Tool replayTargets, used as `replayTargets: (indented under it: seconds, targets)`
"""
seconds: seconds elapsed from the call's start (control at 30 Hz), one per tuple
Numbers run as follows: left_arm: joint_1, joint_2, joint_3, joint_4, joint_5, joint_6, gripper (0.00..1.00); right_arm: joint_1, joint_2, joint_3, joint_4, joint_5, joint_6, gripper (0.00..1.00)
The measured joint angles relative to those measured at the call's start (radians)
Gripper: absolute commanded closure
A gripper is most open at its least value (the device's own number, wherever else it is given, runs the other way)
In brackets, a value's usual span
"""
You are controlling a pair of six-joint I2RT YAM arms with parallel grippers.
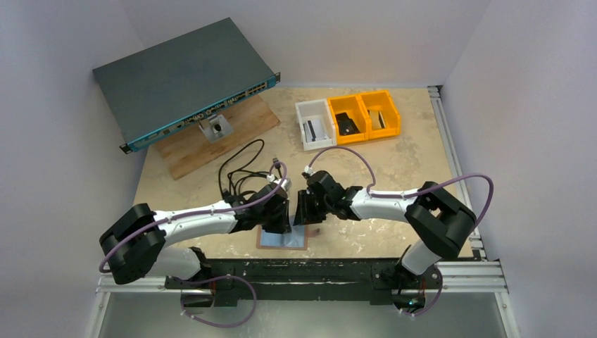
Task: Take the credit cards out of the card holder
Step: Remove the credit card from the card holder.
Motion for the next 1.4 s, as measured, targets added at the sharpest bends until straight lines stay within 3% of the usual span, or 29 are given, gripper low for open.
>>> replayTargets:
  seconds: [0.07,0.17,0.67,0.9,1.4]
  targets:
    - [0.0,-0.013,-0.003,-0.005,-0.001,0.0,0.68,0.006,0.007,0.008,0.009,0.0,0.002,0.73]
    - [0.0,-0.047,-0.003,-0.026,-0.018,-0.002,0.64,0.011,0.009,0.013,0.014,-0.001,0.002,0.73]
    - [0.011,-0.242,-0.002,-0.36,-0.241,-0.06,0.66,0.091,0.05,0.122,0.034,-0.068,-0.021,0.73]
    - [0.021,-0.307,-0.002,-0.425,-0.286,-0.082,0.67,0.097,0.134,0.15,0.057,-0.143,-0.023,0.71]
    - [0.026,-0.382,-0.002,-0.467,-0.299,-0.089,0.68,0.096,0.143,0.19,0.164,-0.26,0.012,0.65]
